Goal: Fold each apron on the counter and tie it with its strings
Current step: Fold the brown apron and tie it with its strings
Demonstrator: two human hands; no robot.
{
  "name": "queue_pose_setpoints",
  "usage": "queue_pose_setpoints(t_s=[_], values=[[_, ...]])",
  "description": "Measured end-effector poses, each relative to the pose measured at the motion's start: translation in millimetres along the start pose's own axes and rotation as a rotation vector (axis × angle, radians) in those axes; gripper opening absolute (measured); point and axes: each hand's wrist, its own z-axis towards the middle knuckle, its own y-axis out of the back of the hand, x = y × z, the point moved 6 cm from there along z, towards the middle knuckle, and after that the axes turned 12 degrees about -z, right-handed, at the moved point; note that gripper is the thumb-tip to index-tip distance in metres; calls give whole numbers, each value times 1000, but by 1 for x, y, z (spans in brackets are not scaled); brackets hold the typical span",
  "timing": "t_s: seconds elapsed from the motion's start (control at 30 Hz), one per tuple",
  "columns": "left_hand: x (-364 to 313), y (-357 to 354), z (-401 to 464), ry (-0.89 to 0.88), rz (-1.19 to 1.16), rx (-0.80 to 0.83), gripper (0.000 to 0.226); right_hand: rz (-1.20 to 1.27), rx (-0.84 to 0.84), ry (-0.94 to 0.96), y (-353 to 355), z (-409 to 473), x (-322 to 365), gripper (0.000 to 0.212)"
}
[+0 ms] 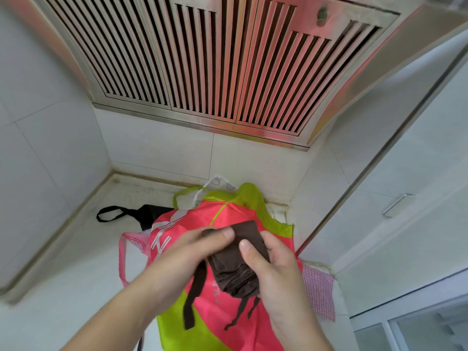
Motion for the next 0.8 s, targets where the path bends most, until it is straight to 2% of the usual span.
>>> queue_pose_setpoints(t_s=[0.03, 0.1, 0.23, 0.3, 0.37, 0.47, 0.57, 0.7, 0.8], values=[[9, -6, -6, 8, 26, 73, 26, 2, -37, 12, 0, 1, 0, 16], [23, -8, -12, 41, 19, 85, 20, -6, -97, 20, 3, 3, 2, 10], [20, 1, -1, -47, 58, -26, 25, -71, -59, -83, 8, 1, -4, 31], [11, 10, 4, -102, 14, -89, 24, -151, -123, -103, 21, -1, -8, 38], [1, 19, 5, -167, -54, -150, 23, -252, -150, -85, 30, -5, -6, 36], [-6, 28, 9, -232, -84, -240, 30, -435, -62, -28, 19, -16, -3, 19], [-11, 30, 10, -298, 28, -300, 33, -531, 15, 25, 2, -28, -2, 18], [-16, 34, 7, -349, 174, -366, 21, -579, 70, 70, 0, -36, 2, 18], [-13, 44, 8, -290, 255, -355, 12, -621, 83, 83, 11, -36, 8, 17]])
